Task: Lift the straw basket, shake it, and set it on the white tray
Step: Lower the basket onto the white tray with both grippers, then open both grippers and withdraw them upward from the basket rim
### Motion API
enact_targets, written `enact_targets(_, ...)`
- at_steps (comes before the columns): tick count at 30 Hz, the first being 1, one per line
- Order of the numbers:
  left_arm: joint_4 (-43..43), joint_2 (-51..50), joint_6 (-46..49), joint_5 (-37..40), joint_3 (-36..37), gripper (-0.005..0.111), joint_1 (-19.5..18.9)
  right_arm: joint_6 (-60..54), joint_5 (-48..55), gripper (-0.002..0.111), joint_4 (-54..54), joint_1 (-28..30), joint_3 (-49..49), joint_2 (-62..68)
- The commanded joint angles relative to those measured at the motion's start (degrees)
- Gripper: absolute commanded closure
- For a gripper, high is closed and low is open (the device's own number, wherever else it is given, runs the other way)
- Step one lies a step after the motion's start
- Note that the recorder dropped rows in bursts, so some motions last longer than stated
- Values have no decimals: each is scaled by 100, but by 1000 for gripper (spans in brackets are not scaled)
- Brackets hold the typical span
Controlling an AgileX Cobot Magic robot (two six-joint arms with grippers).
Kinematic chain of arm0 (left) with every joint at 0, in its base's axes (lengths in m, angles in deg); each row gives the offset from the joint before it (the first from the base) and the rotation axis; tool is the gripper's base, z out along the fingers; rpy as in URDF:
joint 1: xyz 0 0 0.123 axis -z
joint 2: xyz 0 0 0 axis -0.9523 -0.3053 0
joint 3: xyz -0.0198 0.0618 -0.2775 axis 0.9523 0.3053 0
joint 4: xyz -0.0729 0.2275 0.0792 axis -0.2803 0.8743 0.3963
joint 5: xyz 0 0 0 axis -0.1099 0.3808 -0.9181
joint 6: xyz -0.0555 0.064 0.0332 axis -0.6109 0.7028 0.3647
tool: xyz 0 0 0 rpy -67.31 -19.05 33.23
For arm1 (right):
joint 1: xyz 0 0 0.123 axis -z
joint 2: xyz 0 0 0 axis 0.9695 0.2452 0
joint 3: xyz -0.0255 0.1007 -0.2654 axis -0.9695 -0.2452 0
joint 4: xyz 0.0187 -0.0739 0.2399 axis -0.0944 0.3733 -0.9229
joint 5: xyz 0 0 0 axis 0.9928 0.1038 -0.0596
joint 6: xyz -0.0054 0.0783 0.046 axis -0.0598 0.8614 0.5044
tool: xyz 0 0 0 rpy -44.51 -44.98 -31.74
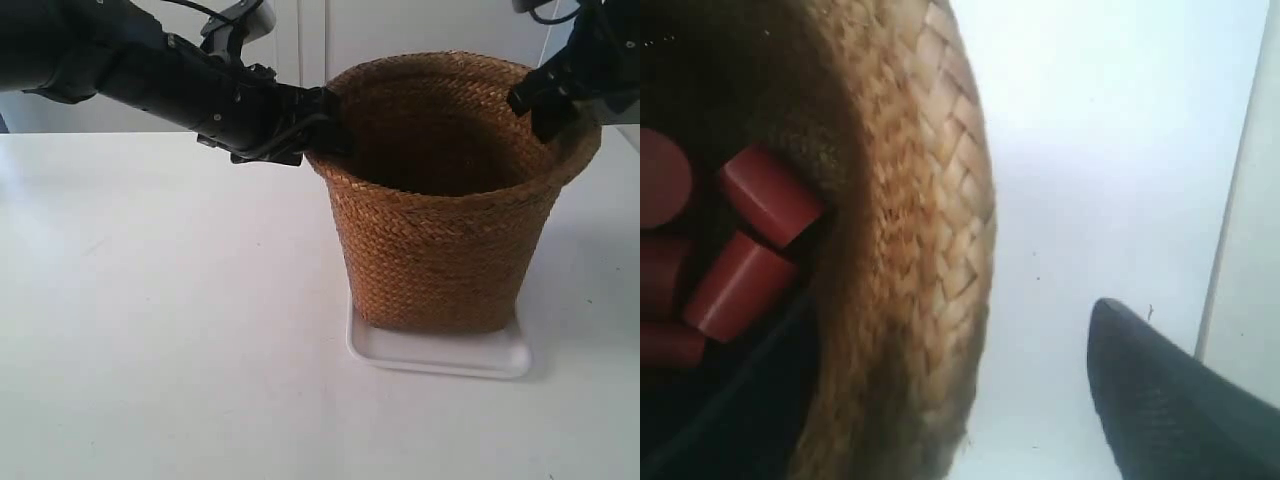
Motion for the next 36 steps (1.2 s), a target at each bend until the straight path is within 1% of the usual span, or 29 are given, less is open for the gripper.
enact_targets(1,-30,150,37,157,-29,34,28,35,-80,38,9,41,18,-271)
enact_targets(7,96,365,37,177,-29,34,-4,59,-80,38,9,41,18,-490)
enact_targets(10,266,441,37,277,-29,34,-18,59,-80,38,9,41,18,-548)
enact_targets(15,308,603,37,545,-29,34,-18,163,-80,38,9,41,18,-652)
enact_targets(19,823,843,37,562,-29,34,-33,324,-70,38,-3,41,18,-819)
enact_targets(21,965,1029,37,549,-29,34,-84,335,-70,38,-3,41,18,-937)
enact_targets(25,965,1456,25,513,-29,34,-274,350,-70,38,-3,41,18,-1247)
enact_targets(32,1008,2497,66,674,-29,34,-534,526,29,38,-162,41,18,-1983)
enact_targets(34,1109,2829,156,913,-29,40,-571,404,133,40,-470,41,18,-2281)
enact_targets(35,1195,2977,154,1044,-29,45,-600,316,146,41,-658,41,8,-2438)
enact_targets(36,1336,3124,154,1215,-29,53,-600,302,146,43,-788,41,7,-2576)
